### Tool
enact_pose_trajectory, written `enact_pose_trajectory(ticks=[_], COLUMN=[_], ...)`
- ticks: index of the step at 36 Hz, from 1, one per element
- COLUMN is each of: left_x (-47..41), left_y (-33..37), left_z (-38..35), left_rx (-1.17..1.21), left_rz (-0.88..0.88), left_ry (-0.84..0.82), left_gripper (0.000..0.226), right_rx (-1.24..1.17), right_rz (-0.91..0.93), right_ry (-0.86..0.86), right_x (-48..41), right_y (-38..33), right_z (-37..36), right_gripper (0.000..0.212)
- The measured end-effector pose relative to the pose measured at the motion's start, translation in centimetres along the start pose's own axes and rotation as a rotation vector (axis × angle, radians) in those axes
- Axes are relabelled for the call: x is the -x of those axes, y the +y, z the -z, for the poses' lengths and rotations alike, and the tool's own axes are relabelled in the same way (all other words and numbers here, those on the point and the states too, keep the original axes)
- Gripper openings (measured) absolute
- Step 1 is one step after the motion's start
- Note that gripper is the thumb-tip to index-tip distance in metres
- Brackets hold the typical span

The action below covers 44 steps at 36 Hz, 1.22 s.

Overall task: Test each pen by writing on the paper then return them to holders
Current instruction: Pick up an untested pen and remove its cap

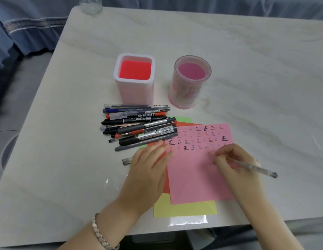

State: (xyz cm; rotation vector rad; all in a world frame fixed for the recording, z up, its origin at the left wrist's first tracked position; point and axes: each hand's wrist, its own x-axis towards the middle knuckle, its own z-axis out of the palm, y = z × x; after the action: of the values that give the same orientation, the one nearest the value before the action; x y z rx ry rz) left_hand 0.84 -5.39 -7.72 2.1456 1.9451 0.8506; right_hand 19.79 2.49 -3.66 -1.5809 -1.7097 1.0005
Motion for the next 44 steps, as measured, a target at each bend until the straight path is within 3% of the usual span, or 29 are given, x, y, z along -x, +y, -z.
enact_pose_trajectory(ticks=[6, 13, 17, 21, 27, 33, 44], left_x=[0.3, 1.5, 1.1, -0.2, -1.4, -1.7, -1.5], left_y=[-0.9, -2.8, -2.4, -0.9, 0.5, 1.2, 2.0], left_z=[2.2, 3.7, 4.5, 5.6, 6.2, 6.6, 7.3], left_rx=[-0.151, -0.176, 0.075, 0.552, 0.752, 0.764, 0.719], left_rz=[0.261, 0.311, 0.406, 0.645, 0.605, 0.560, 0.526], left_ry=[0.088, 0.036, 0.004, 0.005, 0.060, 0.086, 0.053], left_gripper=[0.038, 0.023, 0.005, 0.017, 0.013, 0.019, 0.011], right_rx=[-0.231, -0.285, -0.434, -0.581, -0.708, -0.721, -0.690], right_rz=[-0.068, -0.060, -0.126, -0.164, -0.142, -0.121, -0.138], right_ry=[-0.034, -0.148, -0.197, -0.189, -0.172, -0.181, -0.219], right_x=[0.2, 0.7, 1.0, 1.1, 1.0, 1.2, 1.5], right_y=[-1.5, -3.1, -4.6, -6.0, -7.7, -8.1, -7.6], right_z=[-0.6, -1.7, -2.2, -2.1, -1.3, -0.7, -0.6], right_gripper=[0.004, 0.026, 0.026, 0.037, 0.039, 0.031, 0.042])
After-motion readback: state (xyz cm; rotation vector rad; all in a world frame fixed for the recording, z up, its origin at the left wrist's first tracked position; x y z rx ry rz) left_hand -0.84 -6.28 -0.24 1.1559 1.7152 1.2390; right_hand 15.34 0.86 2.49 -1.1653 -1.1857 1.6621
